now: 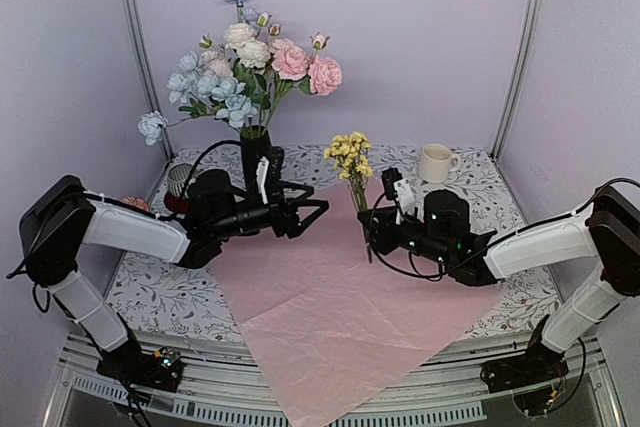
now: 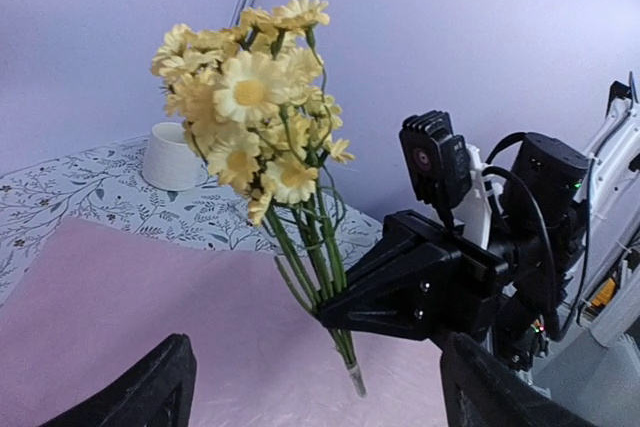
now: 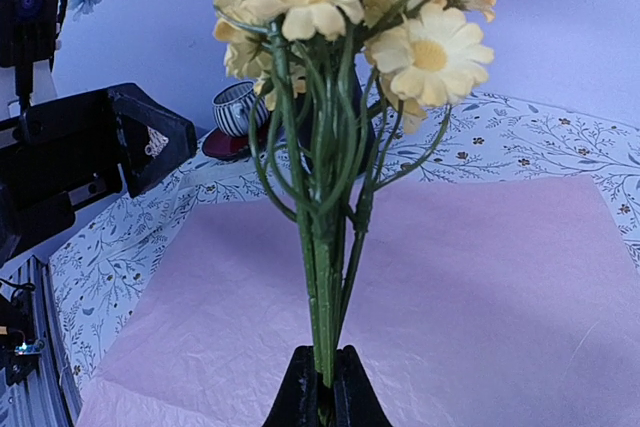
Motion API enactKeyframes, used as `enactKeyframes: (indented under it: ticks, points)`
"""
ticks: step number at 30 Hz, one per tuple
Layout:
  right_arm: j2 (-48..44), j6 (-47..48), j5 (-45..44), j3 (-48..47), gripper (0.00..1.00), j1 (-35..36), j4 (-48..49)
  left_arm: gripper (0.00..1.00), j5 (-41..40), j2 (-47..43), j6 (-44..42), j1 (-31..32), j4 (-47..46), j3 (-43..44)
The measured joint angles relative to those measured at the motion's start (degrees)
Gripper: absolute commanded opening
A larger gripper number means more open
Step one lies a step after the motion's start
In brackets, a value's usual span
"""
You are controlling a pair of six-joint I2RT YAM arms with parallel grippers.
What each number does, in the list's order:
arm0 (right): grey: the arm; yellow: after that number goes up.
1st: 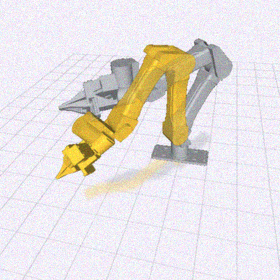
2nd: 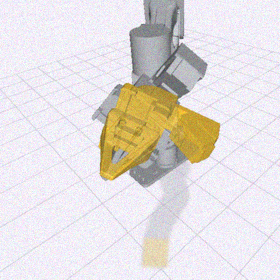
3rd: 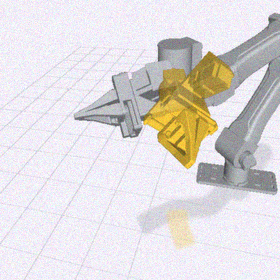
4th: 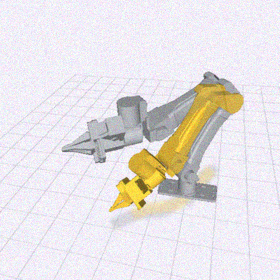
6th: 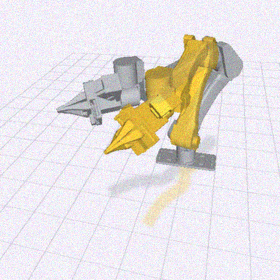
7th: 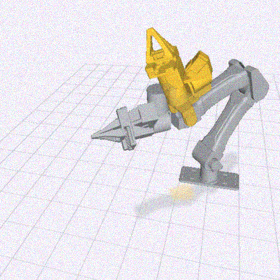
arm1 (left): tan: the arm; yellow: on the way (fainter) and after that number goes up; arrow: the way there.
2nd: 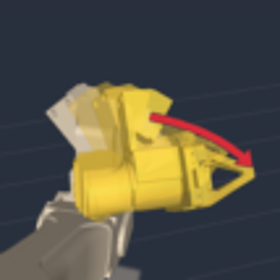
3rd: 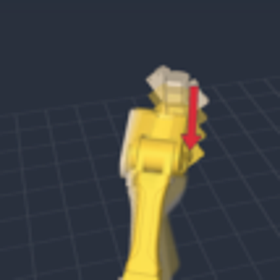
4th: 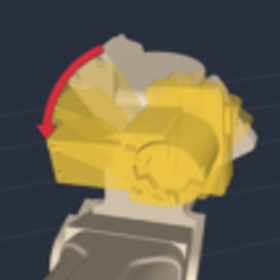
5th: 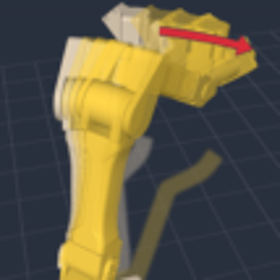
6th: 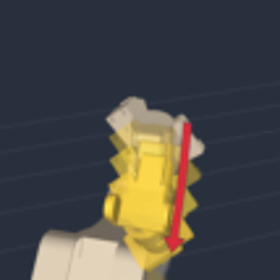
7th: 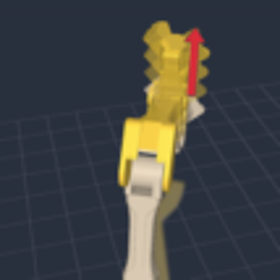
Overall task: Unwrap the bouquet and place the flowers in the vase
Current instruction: Pass from the right arm to the left
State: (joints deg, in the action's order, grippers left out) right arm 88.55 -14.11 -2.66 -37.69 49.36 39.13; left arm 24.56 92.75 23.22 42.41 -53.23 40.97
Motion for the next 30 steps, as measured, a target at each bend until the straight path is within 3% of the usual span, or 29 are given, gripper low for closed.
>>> enactKeyframes:
  ticks: [11, 16, 23, 27, 30]
  points:
    - [0.0, -0.2, 2.2, 0.1, 0.04, 0.0, 0.9, 0.83, -6.1, 4.4, -1.0, 9.2, -0.2, 5.2]
    - [0.0, -0.3, 3.5, 0.3, 0.04, 0.0, 1.2, 0.68, -8.9, 7.0, -1.6, 11.5, 0.7, 7.8]
    - [-0.6, -0.2, 4.7, 1.0, 0.04, 0.0, 1.9, 0.6, -12.0, 8.1, -2.1, 11.8, 3.3, 11.6]
    - [-1.8, -0.2, 4.7, 1.9, 0.05, 0.0, 2.6, 0.61, -15.1, 8.2, -1.4, 12.0, 4.6, 11.9]
    - [-2.4, -0.2, 4.8, 2.6, 0.05, 0.0, 3.2, 0.69, -17.0, 8.2, -0.2, 12.0, 5.0, 11.8]
